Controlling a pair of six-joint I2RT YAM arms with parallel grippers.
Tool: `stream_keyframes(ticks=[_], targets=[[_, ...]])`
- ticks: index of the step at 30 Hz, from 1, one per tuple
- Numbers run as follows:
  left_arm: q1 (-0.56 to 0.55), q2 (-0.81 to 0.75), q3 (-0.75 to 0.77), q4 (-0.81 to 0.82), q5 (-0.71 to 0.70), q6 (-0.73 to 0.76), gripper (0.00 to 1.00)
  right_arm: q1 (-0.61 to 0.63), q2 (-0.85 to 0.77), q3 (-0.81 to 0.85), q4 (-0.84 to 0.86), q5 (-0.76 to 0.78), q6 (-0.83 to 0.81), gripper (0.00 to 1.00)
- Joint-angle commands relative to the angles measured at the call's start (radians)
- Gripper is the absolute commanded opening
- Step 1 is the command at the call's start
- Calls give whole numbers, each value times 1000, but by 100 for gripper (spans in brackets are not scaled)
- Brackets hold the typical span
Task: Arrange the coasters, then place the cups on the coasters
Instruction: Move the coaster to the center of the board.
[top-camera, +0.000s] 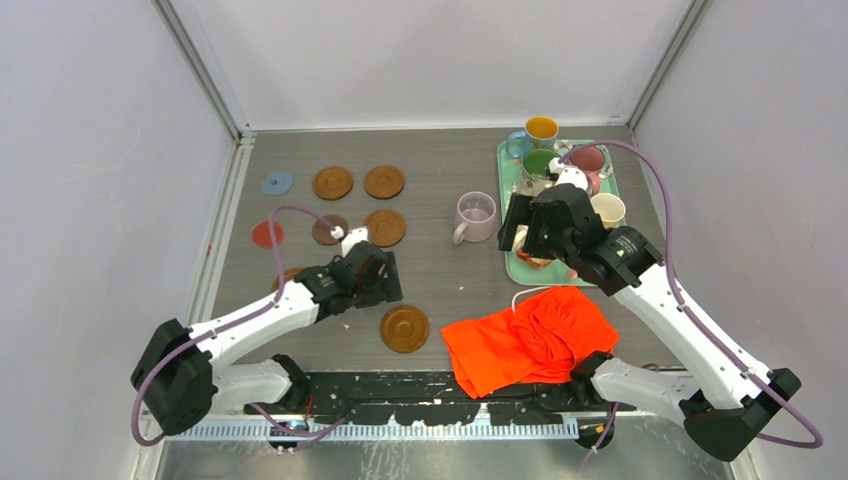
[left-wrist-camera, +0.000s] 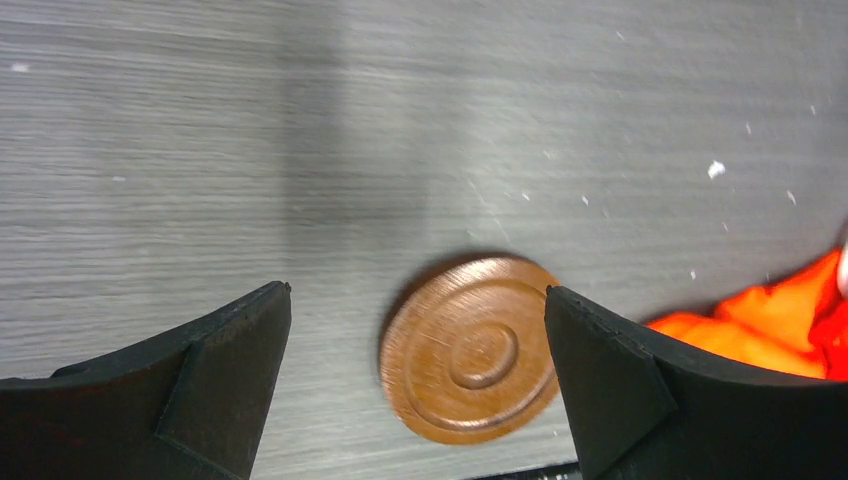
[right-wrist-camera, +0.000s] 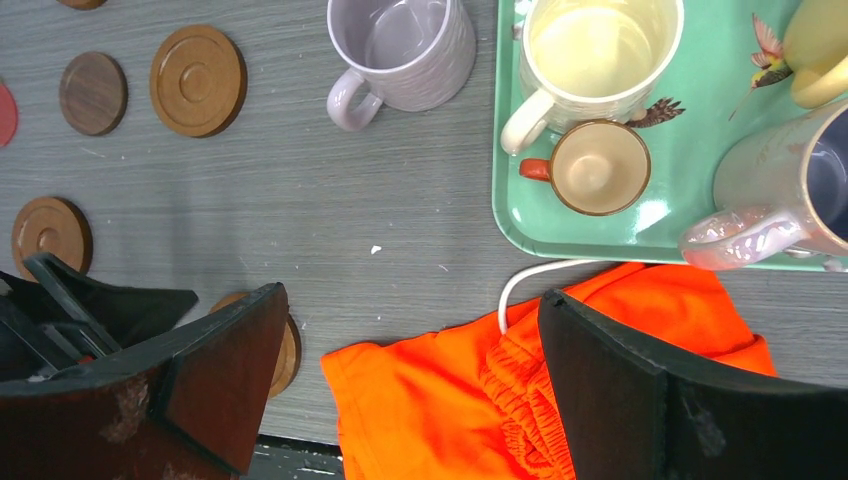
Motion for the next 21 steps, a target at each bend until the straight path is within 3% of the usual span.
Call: stream_keyframes(ticks=[1,12,21], targets=[[-113,49,69,-35,-45,-46,100,6,-40,0,1,53,14,100],[-368,221,139,-2,-38,-100,100,6,-53,-7,-18,78,24,100],[-454,333,165,45,-24,-130,100,4,-59,-15,-22,87,26,100]])
